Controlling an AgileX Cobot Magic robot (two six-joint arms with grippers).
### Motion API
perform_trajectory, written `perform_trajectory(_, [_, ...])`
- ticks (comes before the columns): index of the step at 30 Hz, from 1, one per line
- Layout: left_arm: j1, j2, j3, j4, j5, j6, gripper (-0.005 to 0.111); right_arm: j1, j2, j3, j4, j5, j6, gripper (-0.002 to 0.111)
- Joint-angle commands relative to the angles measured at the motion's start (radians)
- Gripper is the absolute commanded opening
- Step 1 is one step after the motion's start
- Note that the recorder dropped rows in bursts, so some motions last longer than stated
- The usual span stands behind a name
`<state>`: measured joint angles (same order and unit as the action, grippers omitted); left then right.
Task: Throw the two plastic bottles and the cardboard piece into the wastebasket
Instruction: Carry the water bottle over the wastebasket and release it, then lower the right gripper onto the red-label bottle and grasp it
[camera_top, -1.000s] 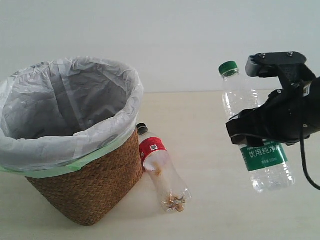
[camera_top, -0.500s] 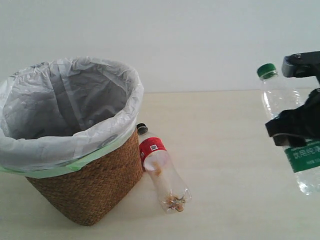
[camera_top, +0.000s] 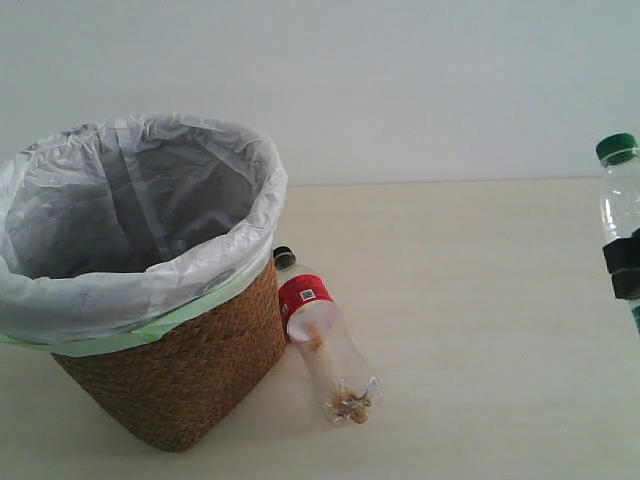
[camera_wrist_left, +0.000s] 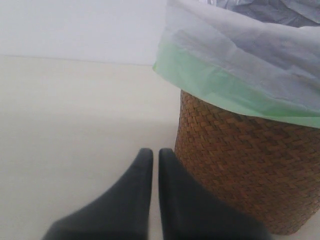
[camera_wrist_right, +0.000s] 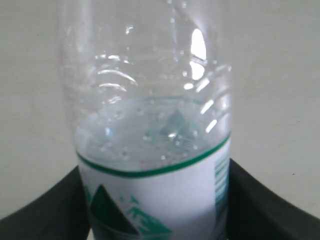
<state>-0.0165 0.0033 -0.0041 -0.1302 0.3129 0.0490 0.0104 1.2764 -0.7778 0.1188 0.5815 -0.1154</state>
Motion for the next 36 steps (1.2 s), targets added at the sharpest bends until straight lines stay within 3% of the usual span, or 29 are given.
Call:
perform_trajectory(1, [0.001, -0.003, 0.004, 0.003, -0.003, -0.005, 0.004, -0.001, -0.009, 0.021, 0.032, -0.057, -0.007, 0.004])
perform_trajectory(7, [0.001, -0.003, 0.004, 0.003, -0.003, -0.005, 0.004, 0.026, 0.02, 0.021, 0.046, -0.038, -0.006, 0.004])
perform_trajectory(12, [0.001, -0.003, 0.004, 0.003, -0.003, -0.005, 0.004, 0.21, 0.107, -0.022, 0.053, -0.117, 0.037, 0.004])
perform_trajectory(15, [0.001, -0.003, 0.004, 0.003, -0.003, -0.005, 0.004, 0.331, 0.177, -0.177, 0.073, -0.08, 0.091, 0.006])
perform_trajectory(17, [0.001, -0.003, 0.004, 0.003, -0.003, -0.005, 0.004, 0.419, 0.203, -0.359, 0.173, -0.014, 0.078, 0.017])
perform_trajectory(21, [0.001, -0.003, 0.004, 0.003, -0.003, -0.005, 0.004, 0.585, 0.227, -0.783, 0.316, 0.045, 0.081, 0.065])
perform_trajectory(22, [0.001, -0.003, 0.004, 0.003, -0.003, -0.005, 0.004, 0.61, 0.236, -0.877, 0.314, 0.06, 0.115, 0.068])
perform_trajectory(26, [0.001, -0.003, 0.004, 0.003, -0.003, -0.005, 0.004, 0.637, 0.291, -1.11, 0.281, 0.217, 0.134, 0.066])
perform_trajectory(36, [0.001, -0.003, 0.004, 0.003, -0.003, -0.005, 0.004, 0.637, 0.366, -1.119, -0.172, 0.516, 0.343, 0.066])
